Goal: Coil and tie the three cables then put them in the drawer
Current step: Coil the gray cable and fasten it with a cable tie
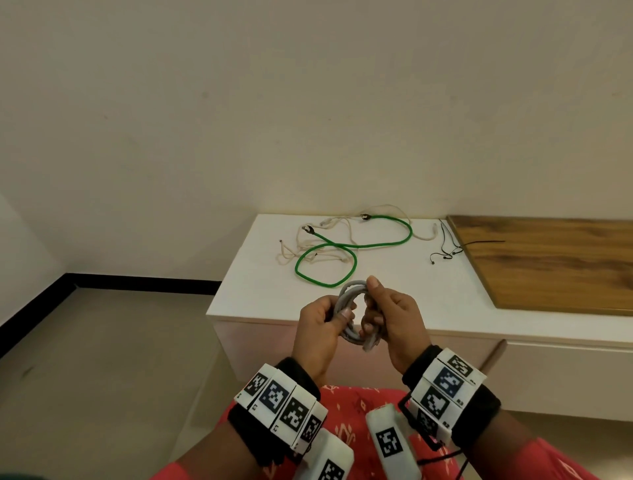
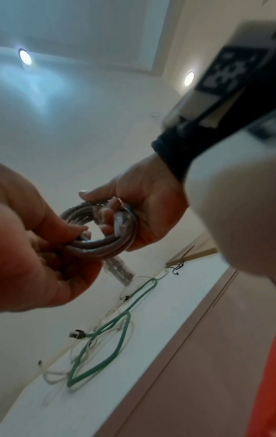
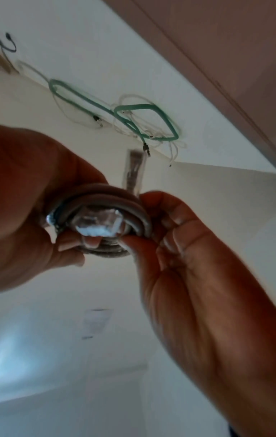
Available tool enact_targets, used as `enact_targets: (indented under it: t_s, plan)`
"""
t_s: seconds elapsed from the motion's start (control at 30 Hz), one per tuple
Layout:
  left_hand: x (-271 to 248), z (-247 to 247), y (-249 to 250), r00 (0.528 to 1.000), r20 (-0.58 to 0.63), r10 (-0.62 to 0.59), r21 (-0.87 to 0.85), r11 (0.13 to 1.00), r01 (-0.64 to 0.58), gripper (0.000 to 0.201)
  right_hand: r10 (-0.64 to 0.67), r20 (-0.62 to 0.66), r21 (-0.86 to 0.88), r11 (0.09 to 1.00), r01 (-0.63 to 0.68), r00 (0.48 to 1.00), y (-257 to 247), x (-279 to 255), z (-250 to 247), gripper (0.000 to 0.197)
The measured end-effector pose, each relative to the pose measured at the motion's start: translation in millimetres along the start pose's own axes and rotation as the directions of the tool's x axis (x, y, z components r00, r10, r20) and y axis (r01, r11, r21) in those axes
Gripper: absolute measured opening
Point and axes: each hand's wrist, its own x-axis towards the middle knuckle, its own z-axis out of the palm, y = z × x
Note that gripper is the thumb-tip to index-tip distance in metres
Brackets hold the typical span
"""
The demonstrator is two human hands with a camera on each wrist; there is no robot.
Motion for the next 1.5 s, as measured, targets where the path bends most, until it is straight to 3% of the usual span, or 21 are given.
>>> enact_targets:
  t_s: [0.23, 0.4, 0.57, 0.83, 1.03, 1.17, 1.5]
  plan:
    - [-2.2, 2.0, 4.6, 0.984, 0.142, -0.109, -0.274, 0.951, 0.145, 0.017, -0.243, -0.111, -0.209, 0.954, 0.216, 0.964, 4.8, 1.3, -1.0, 0.046]
    - [-5.2, 6.4, 3.2, 0.978, 0.142, -0.150, -0.350, 0.917, 0.191, 0.018, -0.270, -0.151, -0.271, 0.936, 0.223, 0.951, 9.9, 0.2, -2.0, 0.043]
    - [-7.1, 3.6, 3.0, 0.956, 0.262, -0.130, -0.314, 0.926, 0.212, 0.034, -0.279, -0.222, -0.281, 0.936, 0.213, 0.934, 12.2, 4.6, -7.4, 0.045]
    - [-5.9, -0.2, -0.6, 0.924, 0.346, -0.165, -0.297, 0.914, 0.274, 0.031, -0.242, -0.290, -0.309, 0.939, 0.149, 0.926, 21.3, 8.3, -11.1, 0.049]
    - [2.1, 6.3, -5.3, 0.953, 0.213, -0.216, -0.248, 0.931, 0.267, 0.029, -0.195, -0.296, -0.301, 0.948, 0.102, 0.935, 26.6, 9.0, -7.8, 0.052]
    - [13.4, 8.2, -2.4, 0.964, 0.115, -0.238, -0.233, 0.937, 0.259, 0.033, -0.135, -0.218, -0.274, 0.959, 0.072, 0.967, 22.7, 15.3, -6.8, 0.052]
    - [40.0, 8.6, -4.8, 0.965, 0.100, -0.244, -0.153, 0.954, 0.258, 0.035, -0.040, -0.089, -0.279, 0.960, 0.013, 0.995, 21.4, 32.3, -14.1, 0.051]
